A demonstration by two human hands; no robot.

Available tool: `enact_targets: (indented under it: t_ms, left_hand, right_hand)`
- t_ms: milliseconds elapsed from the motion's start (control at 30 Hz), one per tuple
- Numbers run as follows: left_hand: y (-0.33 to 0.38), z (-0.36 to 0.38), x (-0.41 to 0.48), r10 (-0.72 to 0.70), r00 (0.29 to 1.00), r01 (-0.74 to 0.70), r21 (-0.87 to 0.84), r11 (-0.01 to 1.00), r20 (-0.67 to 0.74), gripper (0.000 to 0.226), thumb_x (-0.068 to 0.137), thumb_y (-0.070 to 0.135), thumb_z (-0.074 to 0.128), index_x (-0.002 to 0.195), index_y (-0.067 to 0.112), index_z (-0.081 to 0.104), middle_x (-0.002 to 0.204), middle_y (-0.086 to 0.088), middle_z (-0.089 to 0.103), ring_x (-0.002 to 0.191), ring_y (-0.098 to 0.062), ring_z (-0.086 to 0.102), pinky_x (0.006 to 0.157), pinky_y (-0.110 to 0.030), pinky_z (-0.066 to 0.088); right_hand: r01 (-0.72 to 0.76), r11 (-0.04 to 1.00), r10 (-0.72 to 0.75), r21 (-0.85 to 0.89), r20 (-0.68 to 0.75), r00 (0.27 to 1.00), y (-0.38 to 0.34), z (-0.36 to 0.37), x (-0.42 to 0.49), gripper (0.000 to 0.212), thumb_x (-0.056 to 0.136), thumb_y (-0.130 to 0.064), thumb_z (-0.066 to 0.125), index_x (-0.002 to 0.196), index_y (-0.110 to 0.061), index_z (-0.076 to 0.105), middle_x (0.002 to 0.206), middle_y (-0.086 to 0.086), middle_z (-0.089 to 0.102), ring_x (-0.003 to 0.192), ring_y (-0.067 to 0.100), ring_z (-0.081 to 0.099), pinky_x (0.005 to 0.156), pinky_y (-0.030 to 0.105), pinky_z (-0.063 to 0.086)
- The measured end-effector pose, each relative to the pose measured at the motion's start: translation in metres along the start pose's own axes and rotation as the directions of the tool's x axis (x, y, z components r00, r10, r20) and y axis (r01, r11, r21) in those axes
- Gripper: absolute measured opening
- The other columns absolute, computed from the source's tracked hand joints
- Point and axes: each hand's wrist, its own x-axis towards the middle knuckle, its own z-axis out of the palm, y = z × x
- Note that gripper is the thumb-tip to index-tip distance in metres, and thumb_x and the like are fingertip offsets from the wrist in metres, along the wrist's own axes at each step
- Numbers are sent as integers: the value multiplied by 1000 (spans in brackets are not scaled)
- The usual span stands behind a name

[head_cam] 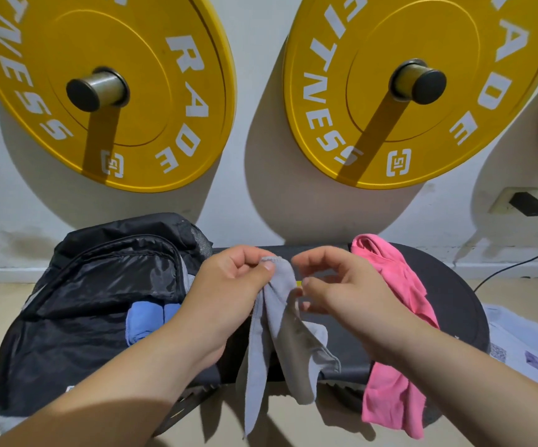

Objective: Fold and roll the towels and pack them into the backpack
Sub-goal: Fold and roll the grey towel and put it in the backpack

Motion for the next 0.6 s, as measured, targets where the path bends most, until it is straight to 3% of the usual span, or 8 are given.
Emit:
enact_targets:
  t_ms: [100, 167, 233, 267, 333, 433, 500, 600]
  left_hand:
    - [12, -10, 2, 33, 987, -20, -83, 996, 157, 11, 95, 9, 64, 91, 14, 73, 87, -11, 72, 84, -18, 64, 79, -27, 49]
    - [23, -15, -1, 56, 968, -17, -158, 987, 246, 8, 90, 11, 63, 92, 12, 70, 83, -9, 70, 79, -16, 64, 71, -21, 52]
    - [30, -21, -1, 93, 965, -52, -170, 984, 244, 10, 87, 17, 61, 92, 15, 68, 81, -7, 67, 77, -17, 62, 68, -23, 51]
    - [32, -23, -1, 111, 966, -73, -165, 984, 233, 10, 87, 19, 60, 92, 17, 68, 82, -8, 67, 79, -20, 61, 69, -26, 49]
    - [34, -24, -1, 140, 964, -108, -146, 983, 227, 10, 89, 20, 60, 91, 22, 70, 84, -10, 65, 82, -24, 59, 70, -30, 47]
    - [32, -23, -1, 184, 964, -165, -112, 980, 191, 14, 97, 13, 61, 91, 21, 70, 81, -7, 64, 78, -20, 58, 69, -28, 47]
    - [29, -22, 0, 205, 969, -191, -107, 976, 140, 18, 102, 5, 54, 94, 15, 66, 75, 0, 67, 69, -11, 61, 62, -19, 48]
    - [24, -26, 6, 212, 976, -208, -85, 974, 47, 19, 102, 4, 53, 94, 15, 67, 70, 2, 65, 62, -6, 59, 55, -15, 45]
  right_hand:
    - [162, 964, -155, -213, 50, 987, 5, -8, 4, 46, 87, -4, 73, 121, -36, 70, 122, -9, 63, 106, 2, 64, 97, 31, 55]
    - [218, 954, -174, -206, 208, 962, 4, -12, 3, 37, 85, -7, 78, 116, -26, 75, 124, -8, 67, 118, 5, 61, 107, 34, 47]
    - [262, 932, -170, -252, 336, 926, 1, -12, 0, 24, 84, -18, 80, 105, -27, 74, 113, -10, 72, 111, 12, 65, 103, 35, 48]
    - [302, 906, -181, -296, 372, 910, 0, -10, -2, 23, 85, -21, 79, 100, -34, 71, 104, -16, 71, 102, 8, 64, 97, 30, 49]
    - [365, 858, -196, -360, 427, 883, 0, -6, -6, 32, 86, -11, 73, 96, -41, 66, 94, -21, 68, 92, 3, 62, 87, 24, 49]
    - [341, 846, -109, -410, 492, 864, 7, -4, -2, 36, 82, 0, 60, 110, -21, 69, 108, -8, 72, 105, 12, 66, 95, 35, 52]
    - [273, 829, 10, -487, 502, 865, 18, -8, 3, 29, 83, -10, 65, 109, -22, 70, 108, -7, 74, 104, 12, 68, 96, 37, 53]
    - [140, 823, 141, -550, 437, 888, 37, -15, 7, 26, 78, -31, 74, 99, -18, 70, 102, 3, 76, 99, 24, 71, 90, 48, 56]
